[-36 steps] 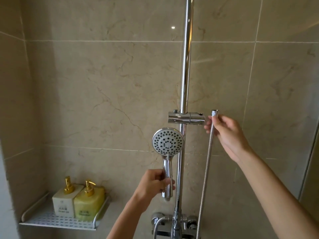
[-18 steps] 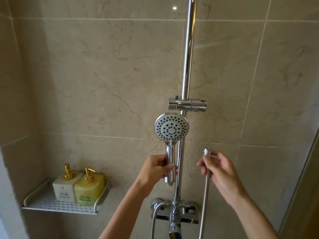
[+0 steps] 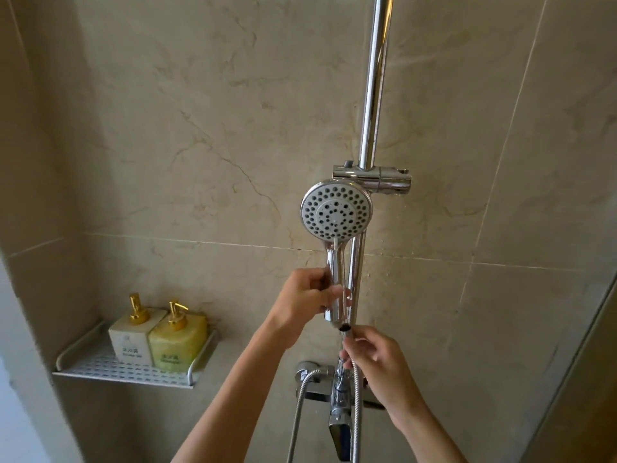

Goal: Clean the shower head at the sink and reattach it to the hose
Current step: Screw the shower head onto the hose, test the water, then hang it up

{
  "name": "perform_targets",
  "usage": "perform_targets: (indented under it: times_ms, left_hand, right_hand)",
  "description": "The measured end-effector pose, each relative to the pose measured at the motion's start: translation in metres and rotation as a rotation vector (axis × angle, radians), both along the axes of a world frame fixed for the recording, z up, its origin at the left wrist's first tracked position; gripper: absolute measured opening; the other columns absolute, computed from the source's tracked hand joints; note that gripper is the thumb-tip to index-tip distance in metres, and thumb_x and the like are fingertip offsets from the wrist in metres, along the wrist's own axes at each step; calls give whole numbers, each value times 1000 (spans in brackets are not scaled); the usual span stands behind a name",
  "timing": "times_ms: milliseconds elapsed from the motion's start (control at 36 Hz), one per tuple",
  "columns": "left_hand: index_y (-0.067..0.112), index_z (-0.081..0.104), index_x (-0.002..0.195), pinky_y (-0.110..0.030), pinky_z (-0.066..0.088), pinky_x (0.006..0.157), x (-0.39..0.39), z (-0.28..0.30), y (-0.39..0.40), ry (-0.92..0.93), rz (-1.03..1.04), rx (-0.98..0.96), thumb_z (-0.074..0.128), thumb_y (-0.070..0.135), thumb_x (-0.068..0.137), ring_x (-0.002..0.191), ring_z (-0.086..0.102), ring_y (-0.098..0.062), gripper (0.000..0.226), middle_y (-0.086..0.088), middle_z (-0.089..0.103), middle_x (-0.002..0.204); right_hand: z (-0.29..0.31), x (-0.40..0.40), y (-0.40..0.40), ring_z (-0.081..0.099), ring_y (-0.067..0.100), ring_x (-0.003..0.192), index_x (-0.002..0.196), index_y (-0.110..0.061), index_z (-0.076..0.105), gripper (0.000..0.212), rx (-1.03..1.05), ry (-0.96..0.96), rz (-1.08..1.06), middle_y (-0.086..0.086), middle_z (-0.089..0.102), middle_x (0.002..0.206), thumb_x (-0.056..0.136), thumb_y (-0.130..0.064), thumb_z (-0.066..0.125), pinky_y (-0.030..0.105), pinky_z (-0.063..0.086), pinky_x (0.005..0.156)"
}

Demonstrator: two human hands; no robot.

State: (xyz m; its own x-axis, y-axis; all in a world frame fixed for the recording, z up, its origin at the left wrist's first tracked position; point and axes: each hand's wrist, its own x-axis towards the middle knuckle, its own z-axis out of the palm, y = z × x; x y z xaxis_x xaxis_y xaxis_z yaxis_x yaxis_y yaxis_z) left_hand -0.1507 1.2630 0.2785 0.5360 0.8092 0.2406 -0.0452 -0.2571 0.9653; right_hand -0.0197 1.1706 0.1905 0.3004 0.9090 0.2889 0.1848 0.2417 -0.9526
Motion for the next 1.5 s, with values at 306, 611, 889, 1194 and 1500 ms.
perform_targets:
  times_ms: [306,611,889,1194,1500]
  left_hand:
    - [-12,61,93,-60,50,91,-4,-6,2,0,31,-19,64,5,90,90,67,-42,18,-39,62,100]
    - [-14,60,94,-63,49,91,-1,-9,3,-20,31,-29,65,8,88,84,66,-35,23,-38,63,93]
    - [-8,63,91,-50,54,87,3,-11,1,-34,-23,-57,59,-1,93,86,62,-33,8,-22,62,88]
    - [-14,62,97,-49,56,86,3,-11,-3,-80,-26,-62,58,-3,93,89,66,-40,12,-36,64,94]
    - [-6,65,92,-59,54,90,4,-11,-4,-129,22,-55,57,-4,93,100,64,-51,9,-29,67,90]
  right_hand:
    - [-4,-15,8,67,19,71,98,-2,70,10,49,175,-20,3,69,73,89,-7,70,26,55,66]
    - [-8,-21,9,68,24,68,95,4,61,14,114,231,-112,7,71,74,86,2,72,26,56,67]
    - [-12,-25,8,64,17,67,95,3,63,6,116,269,-160,12,71,79,91,-1,65,25,54,66]
    - [-9,-30,10,64,18,69,97,4,61,4,92,324,-180,14,73,82,94,5,58,27,55,69]
    - [-12,-45,11,76,19,82,96,2,67,7,219,372,-349,9,78,87,89,3,67,20,57,73]
